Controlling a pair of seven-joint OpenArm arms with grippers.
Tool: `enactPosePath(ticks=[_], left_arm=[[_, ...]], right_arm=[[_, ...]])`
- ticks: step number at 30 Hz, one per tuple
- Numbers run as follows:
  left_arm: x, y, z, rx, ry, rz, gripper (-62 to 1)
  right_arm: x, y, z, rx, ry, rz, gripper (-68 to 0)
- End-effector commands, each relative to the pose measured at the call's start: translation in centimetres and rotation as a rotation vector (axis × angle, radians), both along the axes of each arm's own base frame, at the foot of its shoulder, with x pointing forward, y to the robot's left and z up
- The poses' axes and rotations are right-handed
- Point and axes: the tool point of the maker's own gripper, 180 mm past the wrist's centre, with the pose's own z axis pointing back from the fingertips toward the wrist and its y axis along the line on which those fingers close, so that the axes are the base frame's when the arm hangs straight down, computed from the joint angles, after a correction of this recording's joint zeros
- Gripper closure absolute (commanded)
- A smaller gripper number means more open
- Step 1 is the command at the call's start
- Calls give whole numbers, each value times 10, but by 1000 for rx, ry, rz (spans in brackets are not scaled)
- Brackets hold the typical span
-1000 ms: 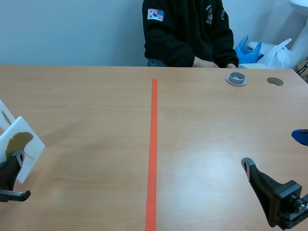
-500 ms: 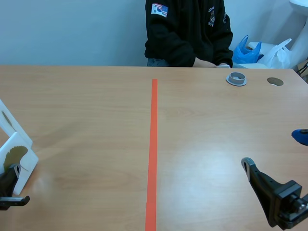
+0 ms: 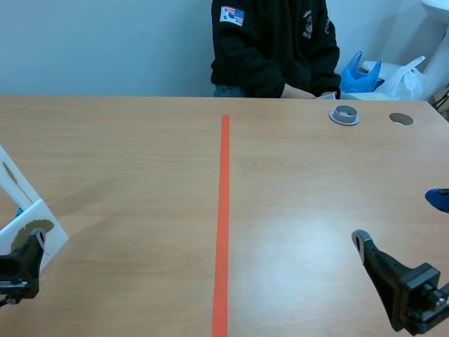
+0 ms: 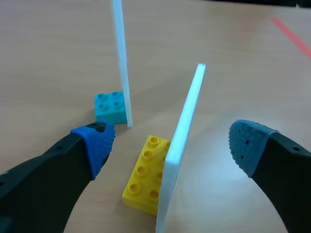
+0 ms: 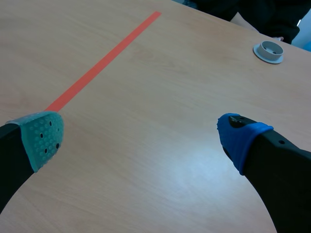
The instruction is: Sort the leaf by its shape. The table is split by an orange tape line. A compound leaf with several leaflets goes to the left side, a simple leaf with one blade goes to the right side. Return to the home posture when a red brick is placed on the table.
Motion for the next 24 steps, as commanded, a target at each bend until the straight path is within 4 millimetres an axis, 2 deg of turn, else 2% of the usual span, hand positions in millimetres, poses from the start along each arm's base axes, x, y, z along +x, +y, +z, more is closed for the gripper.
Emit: enactPosePath(ticks=[1, 3, 8, 11, 18, 24], left_arm=[[2, -3, 25, -11, -80, -17, -585], [-1, -11, 37, -23, -109, -49, -623], [-13, -32, 68, -40, -151, -137, -623], [-19, -49, 79, -51, -136, -201, -623], [-41, -101, 90, -15, -49, -417, -623], [-48, -128, 96, 24, -1, -523, -623]], right_arm=[[6, -6, 9, -2, -39, -7, -679], [6, -6, 9, -2, -39, -7, -679], [6, -6, 9, -2, -39, -7, -679], [6, -6, 9, -2, -39, -7, -679], [6, -6, 9, -2, -39, -7, -679], [6, -6, 9, -1, -39, -8, -679]])
